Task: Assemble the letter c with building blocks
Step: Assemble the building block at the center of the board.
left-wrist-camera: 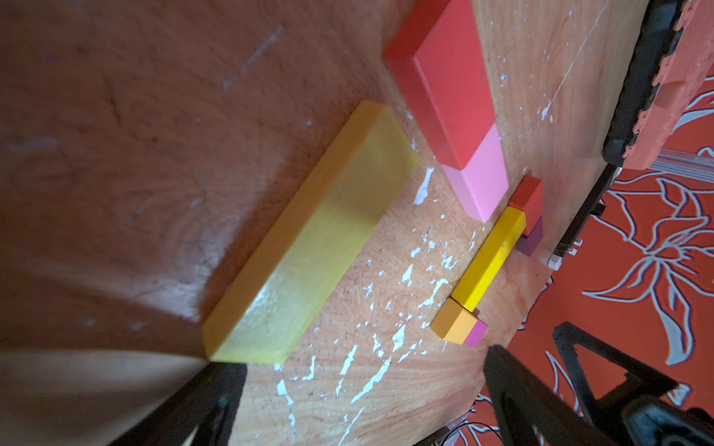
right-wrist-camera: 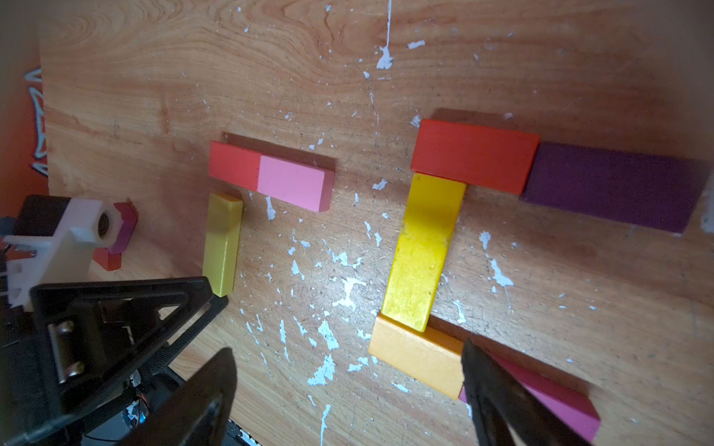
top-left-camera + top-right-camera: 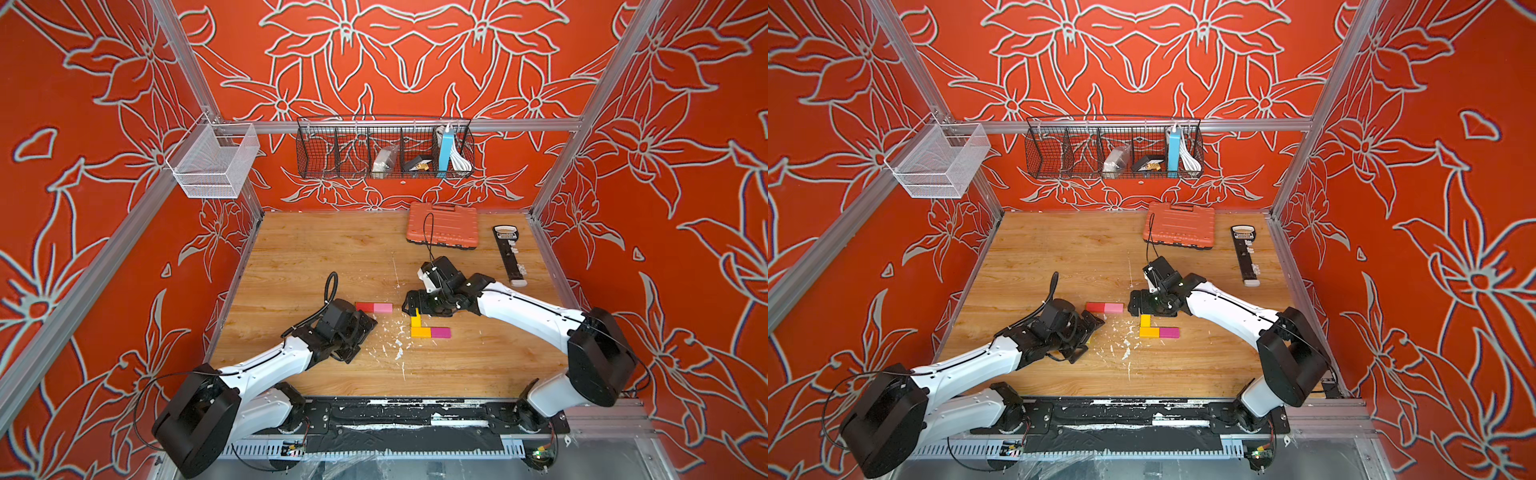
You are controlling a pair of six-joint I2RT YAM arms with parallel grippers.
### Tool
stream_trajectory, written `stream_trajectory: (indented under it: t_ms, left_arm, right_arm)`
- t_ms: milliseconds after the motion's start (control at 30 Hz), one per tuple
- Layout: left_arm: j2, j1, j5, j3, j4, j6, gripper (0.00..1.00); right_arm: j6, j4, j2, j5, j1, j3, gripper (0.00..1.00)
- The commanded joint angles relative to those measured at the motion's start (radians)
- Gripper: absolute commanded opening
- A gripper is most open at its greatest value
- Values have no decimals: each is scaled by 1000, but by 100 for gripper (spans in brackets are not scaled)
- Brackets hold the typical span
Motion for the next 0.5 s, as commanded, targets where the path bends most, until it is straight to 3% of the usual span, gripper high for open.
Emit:
stream_trajectory:
  t_ms: [0, 467]
  left_arm:
    - [16, 12, 4, 16, 3, 7, 98]
    - [32, 29, 19, 22, 9, 19, 98]
  right_arm:
    - [6, -1, 10, 6, -4, 0, 93]
    - [4, 0, 16, 7, -4, 3, 93]
